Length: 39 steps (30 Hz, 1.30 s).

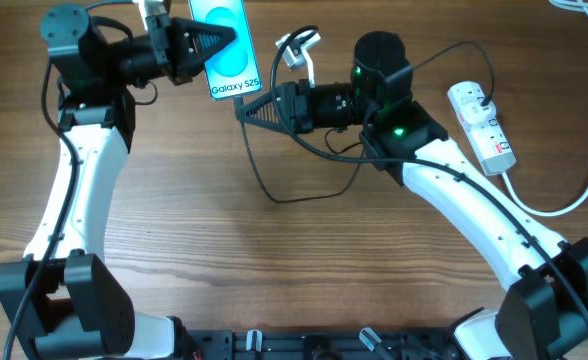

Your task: Plug charger to phone and switch on socket

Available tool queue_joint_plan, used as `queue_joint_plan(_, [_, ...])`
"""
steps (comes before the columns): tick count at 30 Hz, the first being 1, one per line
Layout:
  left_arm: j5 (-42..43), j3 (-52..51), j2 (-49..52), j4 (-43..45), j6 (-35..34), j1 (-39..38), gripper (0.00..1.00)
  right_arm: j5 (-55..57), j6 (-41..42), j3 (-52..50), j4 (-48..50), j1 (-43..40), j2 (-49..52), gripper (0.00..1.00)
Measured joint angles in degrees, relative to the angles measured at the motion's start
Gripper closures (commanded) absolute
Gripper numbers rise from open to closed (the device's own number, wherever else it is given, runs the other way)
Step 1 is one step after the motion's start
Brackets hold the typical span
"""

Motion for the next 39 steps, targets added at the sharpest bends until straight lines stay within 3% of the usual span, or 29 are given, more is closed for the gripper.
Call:
queue_joint_plan(1, [0.6, 0.0, 0.0, -0.2, -0.1, -0.2, 0.96, 1.2, 0.1, 0.1, 0.5, -0.4, 0.1, 0.06])
queue_joint_plan(3, [4.7, -0.2, 0.0, -0.3, 0.4, -1.3, 0.96, 4.1, -0.4, 0.5, 1.8, -2.2, 0.1, 0.01])
queue_joint_plan(9, [8.7, -0.3, 0.0, -0.3, 1.4, -2.7, 0.96, -2.4, -10.4, 1.2, -6.3, -3.9, 0.1, 0.01])
queue_joint_plan(14, [8.4, -0.4, 0.0, -0.3, 1.9, -2.7, 0.96, -9.1, -21.5, 1.5, -24.2, -2.5, 0.1, 0.18])
queue_joint_plan(19, [7.8, -0.5, 0.0, -0.3, 1.9, -2.2, 0.96, -10.6, -24.9, 1.5, -20.9, 0.9, 0.1, 0.35])
queue_joint_plan(21, [7.6, -0.5, 0.0, -0.3, 1.9, -1.9, 0.96, -10.3, -23.4, 1.5, -16.6, 1.2, 0.1, 0.55])
queue_joint_plan(26, [6.8, -0.5, 0.0, -0.3, 1.9, -1.8, 0.96, -8.2, -17.2, 1.5, -9.4, 1.6, 0.1, 0.57])
queue_joint_plan(30, [5.9, -0.5, 0.0, -2.8, 2.1, -1.8, 0.96, -6.6, -15.4, 1.5, -9.4, 1.9, 0.1, 0.51])
queue_joint_plan(35, [2.2, -0.6, 0.0, -9.3, 2.5, -2.4, 0.96, -5.7, -14.2, 1.5, -9.4, 2.7, 0.1, 0.56])
queue_joint_plan(39, [1.2, -0.6, 0.0, -9.4, 2.5, -2.4, 0.96, -4.3, -13.7, 1.5, -9.4, 2.6, 0.1, 0.55])
